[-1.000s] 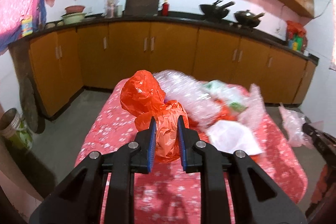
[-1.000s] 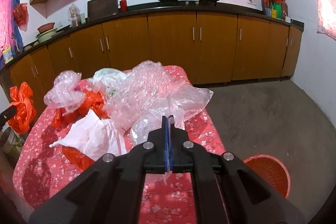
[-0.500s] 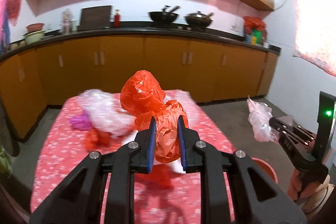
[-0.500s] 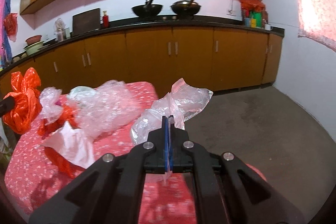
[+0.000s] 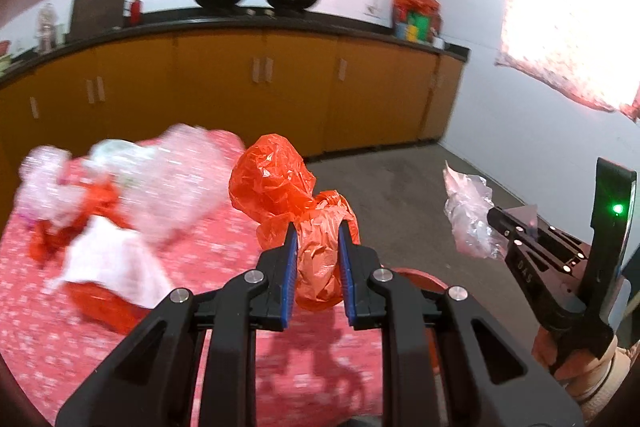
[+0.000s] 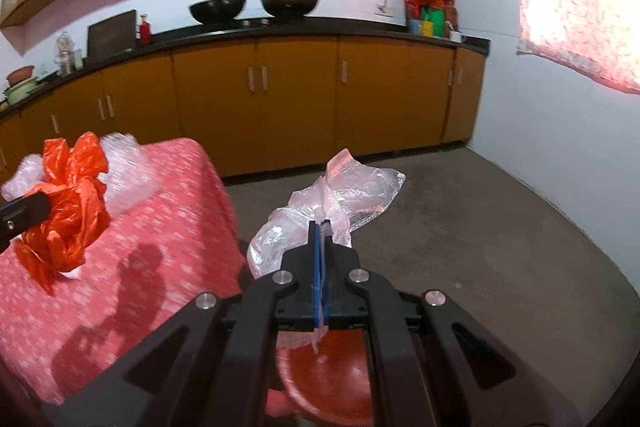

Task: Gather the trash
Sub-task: 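Carry both bags to the orange basket and open both tools over it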

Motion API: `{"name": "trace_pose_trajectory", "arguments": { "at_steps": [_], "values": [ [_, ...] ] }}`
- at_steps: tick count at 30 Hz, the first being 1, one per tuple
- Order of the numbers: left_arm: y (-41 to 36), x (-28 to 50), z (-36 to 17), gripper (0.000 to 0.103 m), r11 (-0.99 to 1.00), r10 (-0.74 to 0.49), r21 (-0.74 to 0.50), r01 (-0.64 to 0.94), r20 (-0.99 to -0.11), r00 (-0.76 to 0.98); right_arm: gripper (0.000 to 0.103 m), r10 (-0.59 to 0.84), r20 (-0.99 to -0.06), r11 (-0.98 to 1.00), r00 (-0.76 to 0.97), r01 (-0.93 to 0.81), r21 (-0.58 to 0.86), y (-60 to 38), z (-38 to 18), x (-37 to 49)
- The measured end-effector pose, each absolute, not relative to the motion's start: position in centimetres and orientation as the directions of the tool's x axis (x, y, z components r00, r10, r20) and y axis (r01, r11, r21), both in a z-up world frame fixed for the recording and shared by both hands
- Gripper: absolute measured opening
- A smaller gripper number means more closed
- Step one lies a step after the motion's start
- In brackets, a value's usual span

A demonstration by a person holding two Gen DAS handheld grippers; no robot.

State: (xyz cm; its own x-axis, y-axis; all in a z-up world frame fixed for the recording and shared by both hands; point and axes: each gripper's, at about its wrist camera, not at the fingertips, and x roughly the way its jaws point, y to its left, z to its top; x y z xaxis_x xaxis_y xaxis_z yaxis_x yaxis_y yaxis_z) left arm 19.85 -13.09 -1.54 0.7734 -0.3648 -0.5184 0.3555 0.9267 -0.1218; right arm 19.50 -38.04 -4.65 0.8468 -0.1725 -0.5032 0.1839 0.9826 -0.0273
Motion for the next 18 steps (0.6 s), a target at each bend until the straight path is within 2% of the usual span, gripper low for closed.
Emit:
{"name": "trace_pose_trajectory", "arguments": {
  "at_steps": [8, 18],
  "values": [
    [-21.5, 20.1, -5.9, 0.019, 0.872, -0.445, -0.123, 0.474, -0.601, 0.664, 0.003, -0.201, -0.582, 0.973, 0.788, 0.229, -0.027, -43.9, -9.1, 18.3],
    [-27.2, 22.4, -11.0, 0.019, 0.852, -0.424, -0.1, 0.513, -0.706, 0.567, 0.003, -0.166, -0.666, 0.973, 0.727, 0.229, 0.008, -47.0, -14.1, 19.2]
  ]
}}
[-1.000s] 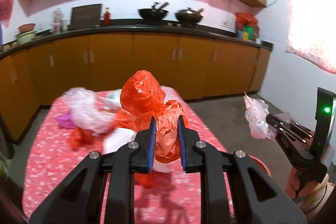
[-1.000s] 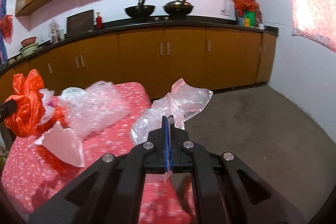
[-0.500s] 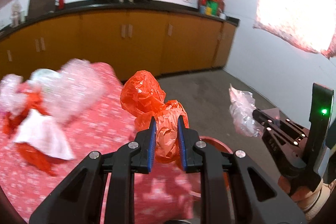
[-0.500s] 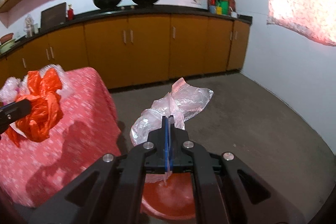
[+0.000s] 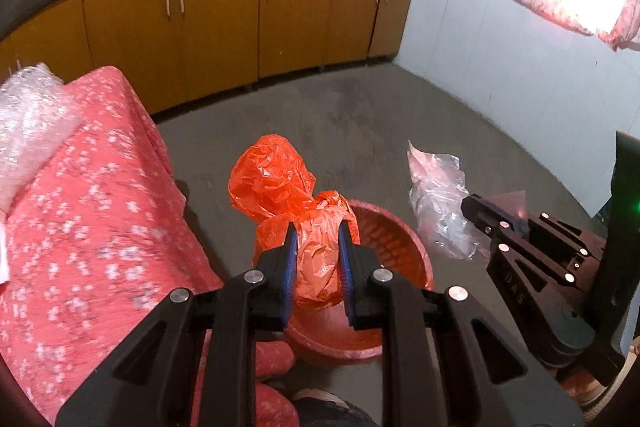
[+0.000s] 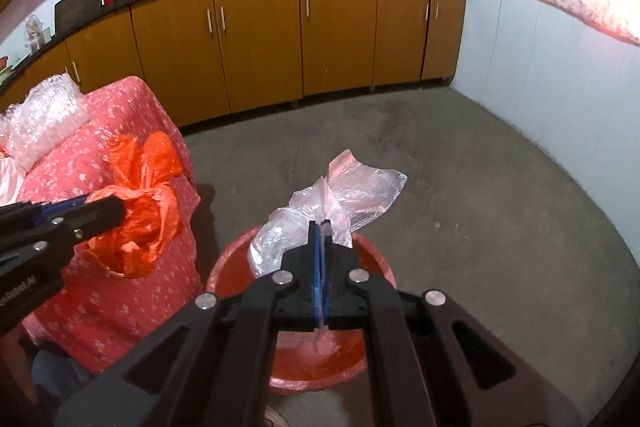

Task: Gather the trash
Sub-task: 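Carry both bags to the orange basket and open both tools over it, then return to the table and grasp bubble wrap with both tools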

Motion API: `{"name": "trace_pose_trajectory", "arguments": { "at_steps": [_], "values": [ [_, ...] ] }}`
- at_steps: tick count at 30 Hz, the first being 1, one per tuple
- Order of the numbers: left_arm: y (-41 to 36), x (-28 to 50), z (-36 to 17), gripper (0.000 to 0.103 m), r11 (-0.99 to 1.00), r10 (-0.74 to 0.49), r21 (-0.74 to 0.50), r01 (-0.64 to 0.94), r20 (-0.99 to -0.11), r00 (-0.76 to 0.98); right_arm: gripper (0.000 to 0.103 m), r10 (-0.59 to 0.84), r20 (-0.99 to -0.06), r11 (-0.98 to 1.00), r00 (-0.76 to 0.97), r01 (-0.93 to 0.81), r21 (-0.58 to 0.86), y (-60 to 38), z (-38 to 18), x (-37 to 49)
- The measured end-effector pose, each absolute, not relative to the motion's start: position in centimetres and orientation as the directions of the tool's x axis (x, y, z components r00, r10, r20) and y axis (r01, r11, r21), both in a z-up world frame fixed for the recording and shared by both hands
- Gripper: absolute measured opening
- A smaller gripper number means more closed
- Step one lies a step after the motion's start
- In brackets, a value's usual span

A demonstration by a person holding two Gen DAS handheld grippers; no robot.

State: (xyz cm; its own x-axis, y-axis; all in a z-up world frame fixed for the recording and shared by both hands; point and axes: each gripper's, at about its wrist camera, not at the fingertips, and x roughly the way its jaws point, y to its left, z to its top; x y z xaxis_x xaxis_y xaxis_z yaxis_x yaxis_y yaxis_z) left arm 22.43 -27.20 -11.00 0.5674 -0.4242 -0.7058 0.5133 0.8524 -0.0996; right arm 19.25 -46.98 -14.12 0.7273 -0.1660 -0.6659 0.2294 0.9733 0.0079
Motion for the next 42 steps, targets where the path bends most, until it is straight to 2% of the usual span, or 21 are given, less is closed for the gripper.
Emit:
{"name": "trace_pose_trajectory", "arguments": {
  "at_steps": [16, 18, 22, 27, 35, 42],
  "values": [
    [-31.0, 24.5, -14.3, 0.02, 0.835, -0.409, -0.089, 0.543, -0.761, 0.503, 0.007, -0.091, -0.688, 0.968, 0.72, 0.225, 0.107, -50.1, -16.3, 22.5],
    [-31.0, 24.5, -14.4, 0.028, 0.833, -0.411, -0.093, 0.545, -0.763, 0.498, 0.015, -0.103, -0.683, 0.963, 0.723, 0.244, 0.114, -50.7, -16.0, 22.2],
    [-31.0, 24.6, -14.3, 0.034, 0.835, -0.415, -0.102, 0.541, -0.763, 0.496, 0.017, -0.138, -0.676, 0.954, 0.724, 0.28, 0.105, -51.7, -15.5, 21.4],
    [-29.9, 24.3, -12.7, 0.034, 0.842, -0.425, -0.113, 0.528, -0.742, 0.518, 0.021, -0.158, -0.662, 0.953, 0.733, 0.288, 0.09, -51.5, -14.2, 21.1],
    [-24.6, 23.0, -8.9, 0.035, 0.885, -0.399, -0.114, 0.452, -0.686, 0.609, 0.024, -0.089, -0.623, 0.979, 0.777, 0.184, 0.09, -47.0, -11.0, 21.4],
    [-16.5, 20.7, -5.2, 0.043, 0.939, -0.303, -0.058, 0.339, -0.602, 0.738, 0.025, 0.016, -0.599, 0.995, 0.801, 0.048, 0.09, -40.3, -8.8, 22.3]
  ]
}}
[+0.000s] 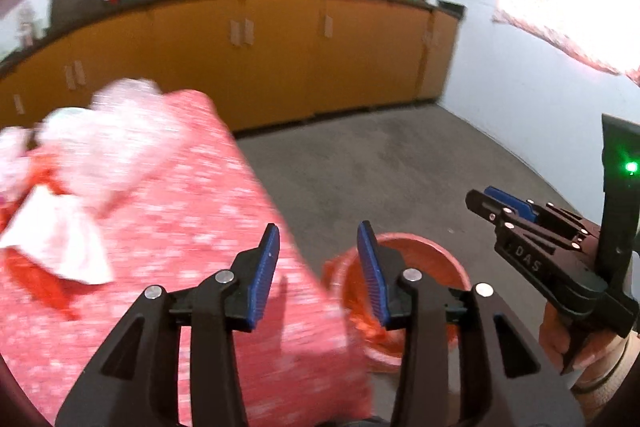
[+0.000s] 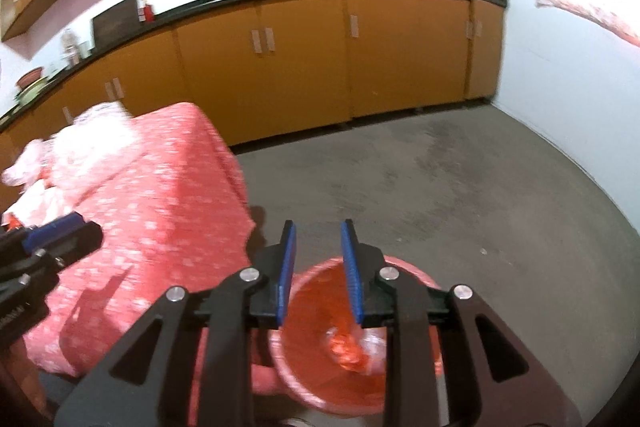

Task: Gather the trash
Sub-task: 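Return to the table and grasp bubble wrap with both tools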

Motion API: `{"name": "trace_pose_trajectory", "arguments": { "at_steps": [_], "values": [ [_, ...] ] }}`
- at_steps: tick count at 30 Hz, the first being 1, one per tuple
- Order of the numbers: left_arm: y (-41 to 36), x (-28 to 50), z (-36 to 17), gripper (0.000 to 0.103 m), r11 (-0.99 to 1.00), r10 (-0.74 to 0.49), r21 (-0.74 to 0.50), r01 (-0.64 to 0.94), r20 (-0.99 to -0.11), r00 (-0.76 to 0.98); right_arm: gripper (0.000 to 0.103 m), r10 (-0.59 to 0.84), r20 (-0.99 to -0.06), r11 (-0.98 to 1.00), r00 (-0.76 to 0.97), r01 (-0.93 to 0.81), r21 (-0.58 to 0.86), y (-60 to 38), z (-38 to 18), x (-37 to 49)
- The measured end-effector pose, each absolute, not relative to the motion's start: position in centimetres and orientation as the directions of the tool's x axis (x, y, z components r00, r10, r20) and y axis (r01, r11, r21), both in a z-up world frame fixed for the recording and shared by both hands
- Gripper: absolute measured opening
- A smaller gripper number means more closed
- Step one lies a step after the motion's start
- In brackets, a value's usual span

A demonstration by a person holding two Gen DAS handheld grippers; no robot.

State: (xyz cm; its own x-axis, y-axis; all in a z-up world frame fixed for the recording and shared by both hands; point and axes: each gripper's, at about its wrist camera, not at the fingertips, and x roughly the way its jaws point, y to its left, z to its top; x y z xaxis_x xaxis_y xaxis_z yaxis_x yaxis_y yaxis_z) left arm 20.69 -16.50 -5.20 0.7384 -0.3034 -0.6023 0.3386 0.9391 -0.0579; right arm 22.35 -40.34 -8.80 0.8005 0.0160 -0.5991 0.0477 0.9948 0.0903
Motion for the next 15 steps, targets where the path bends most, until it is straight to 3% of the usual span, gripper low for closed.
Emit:
{"name": "trace_pose_trajectory", "arguments": {
  "at_steps": [7, 15],
  "values": [
    [-7.4, 18.8, -3.1, 0.046, 0.987, -0.146, -0.025, 0.158, -0.544, 0.827, 0.025, 0.129, -0.58, 0.991, 0.804, -0.094, 0.091, -32.9, -7.1, 23.2],
    [2.1, 17.6, -2.4, 0.053, 0.999, 0.052, 0.012, -0.053, -0.492, 0.869, 0.033, 0.266, -0.558, 0.963, 0.786, -0.239, 0.123, -23.7, -4.8, 25.7]
  ]
}}
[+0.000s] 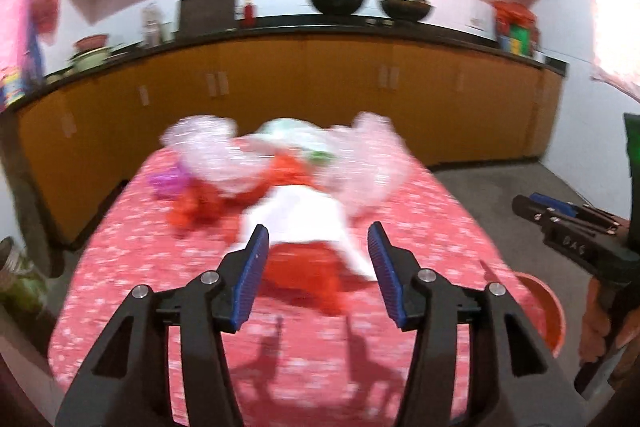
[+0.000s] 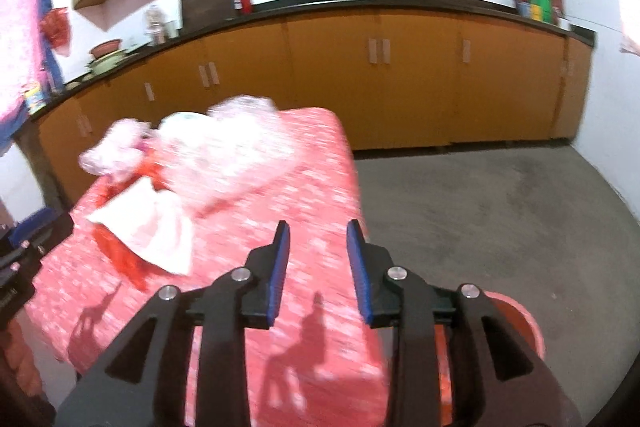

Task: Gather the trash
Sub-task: 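Return to the table and grasp bubble wrap with both tools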

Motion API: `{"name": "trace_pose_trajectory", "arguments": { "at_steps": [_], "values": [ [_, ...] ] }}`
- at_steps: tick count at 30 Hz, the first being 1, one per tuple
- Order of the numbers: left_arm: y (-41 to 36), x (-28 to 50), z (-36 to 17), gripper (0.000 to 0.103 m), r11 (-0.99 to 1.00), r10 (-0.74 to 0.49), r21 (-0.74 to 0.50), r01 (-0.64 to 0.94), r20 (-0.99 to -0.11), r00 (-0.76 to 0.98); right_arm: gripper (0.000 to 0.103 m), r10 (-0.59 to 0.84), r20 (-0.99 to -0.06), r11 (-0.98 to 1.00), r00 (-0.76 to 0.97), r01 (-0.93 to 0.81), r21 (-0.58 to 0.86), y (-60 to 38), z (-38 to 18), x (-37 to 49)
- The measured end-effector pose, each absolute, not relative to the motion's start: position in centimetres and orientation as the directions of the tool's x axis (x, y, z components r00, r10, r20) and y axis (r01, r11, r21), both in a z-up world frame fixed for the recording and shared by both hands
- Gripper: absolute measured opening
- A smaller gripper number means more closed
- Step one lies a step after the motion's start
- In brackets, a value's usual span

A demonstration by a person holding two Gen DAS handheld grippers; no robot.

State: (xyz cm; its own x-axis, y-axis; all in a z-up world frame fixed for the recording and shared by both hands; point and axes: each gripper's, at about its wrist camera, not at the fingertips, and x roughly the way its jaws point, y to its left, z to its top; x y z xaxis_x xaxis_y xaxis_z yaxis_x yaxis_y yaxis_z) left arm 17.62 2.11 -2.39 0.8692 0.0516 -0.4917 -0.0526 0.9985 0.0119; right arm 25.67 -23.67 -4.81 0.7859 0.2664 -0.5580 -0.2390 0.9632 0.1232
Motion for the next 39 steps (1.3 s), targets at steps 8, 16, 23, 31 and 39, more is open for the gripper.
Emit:
{"name": "trace_pose_trajectory", "arguments": {
  "at_steps": [8, 16, 23, 31, 39],
  "values": [
    [9.4, 19.7, -2.7, 0.057, 0.977, 0.18, -0.019, -0.213, -0.463, 0.868, 0.053, 0.327, -0.509, 0.944, 0.796, -0.305, 0.128, -14.3, -3.3, 29.9],
    [13.2, 22.5, -2.5, 0.065, 0.96, 0.191, -0.1, -0.262, -0.451, 0.872, 0.062, 0.251, -0.531, 0.966, 0.81, -0.248, 0.078, -9.5, -4.3, 34.6],
    [13.1, 24.5, -2.2, 0.072, 0.958, 0.177, -0.128, -0.259, -0.448, 0.876, 0.014, 0.247, -0.588, 0.966, 0.77, -0.243, 0.088, -10.1, -6.5, 35.8],
    [12.1, 27.4, -2.3, 0.072, 0.96, 0.2, -0.082, -0.268, -0.472, 0.859, 0.008, 0.268, -0.555, 0.961, 0.787, -0.263, 0.09, -11.5, -6.6, 33.8],
    [12.5, 28.9, -3.0, 0.068, 0.95, 0.216, -0.08, -0.301, -0.526, 0.822, 0.008, 0.277, -0.559, 0.958, 0.782, -0.272, 0.093, -12.0, -6.5, 33.1]
  ]
}}
